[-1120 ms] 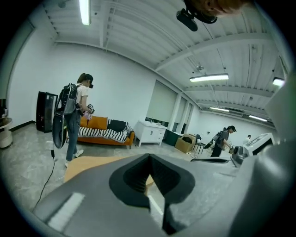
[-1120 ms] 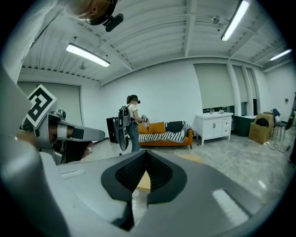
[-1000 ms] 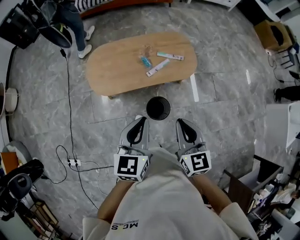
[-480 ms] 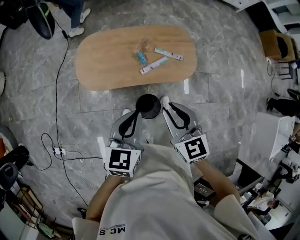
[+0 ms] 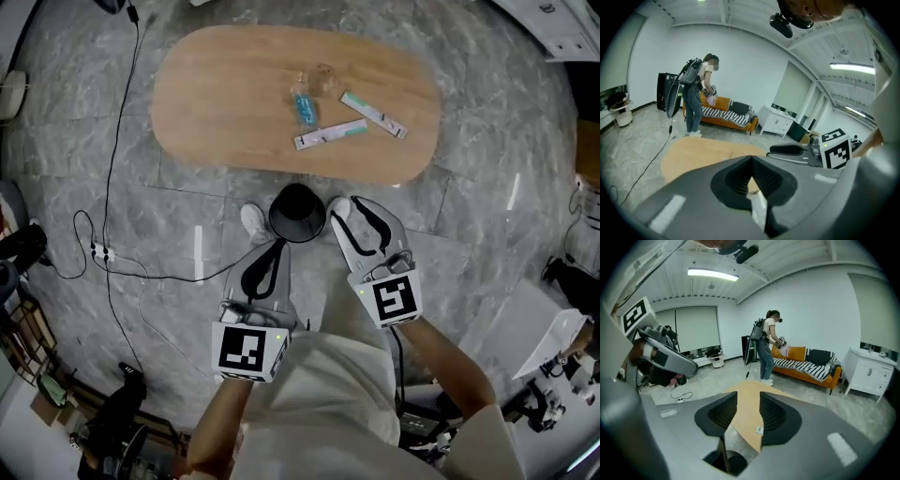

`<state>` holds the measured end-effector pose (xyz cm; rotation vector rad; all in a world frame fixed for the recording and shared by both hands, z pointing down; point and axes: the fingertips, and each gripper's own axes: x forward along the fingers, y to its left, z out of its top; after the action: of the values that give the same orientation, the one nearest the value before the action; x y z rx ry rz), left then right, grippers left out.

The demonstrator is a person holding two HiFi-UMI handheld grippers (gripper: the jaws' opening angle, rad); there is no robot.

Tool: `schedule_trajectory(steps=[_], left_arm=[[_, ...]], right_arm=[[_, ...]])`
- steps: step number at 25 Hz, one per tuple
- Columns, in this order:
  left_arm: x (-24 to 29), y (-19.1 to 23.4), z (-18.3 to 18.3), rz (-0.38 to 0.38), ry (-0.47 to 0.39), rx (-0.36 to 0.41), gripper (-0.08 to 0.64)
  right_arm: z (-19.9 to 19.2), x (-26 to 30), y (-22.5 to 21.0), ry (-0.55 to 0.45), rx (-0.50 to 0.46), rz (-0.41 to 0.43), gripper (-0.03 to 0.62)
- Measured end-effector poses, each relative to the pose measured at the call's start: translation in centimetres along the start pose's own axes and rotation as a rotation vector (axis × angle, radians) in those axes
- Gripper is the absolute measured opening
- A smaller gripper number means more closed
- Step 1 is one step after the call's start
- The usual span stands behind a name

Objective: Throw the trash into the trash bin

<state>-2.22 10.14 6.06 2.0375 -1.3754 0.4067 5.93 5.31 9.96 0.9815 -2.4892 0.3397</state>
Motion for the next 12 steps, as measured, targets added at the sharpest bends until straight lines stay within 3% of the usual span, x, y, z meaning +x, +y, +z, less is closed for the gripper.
schedule_trajectory(steps=[12], left_arm=[[7.2, 3.6, -6.1, 0.089, 0.020, -0.104, 0.000]], right_arm=[[-8.8, 8.3, -2.7, 0.099, 0.044, 0.037, 0.179]])
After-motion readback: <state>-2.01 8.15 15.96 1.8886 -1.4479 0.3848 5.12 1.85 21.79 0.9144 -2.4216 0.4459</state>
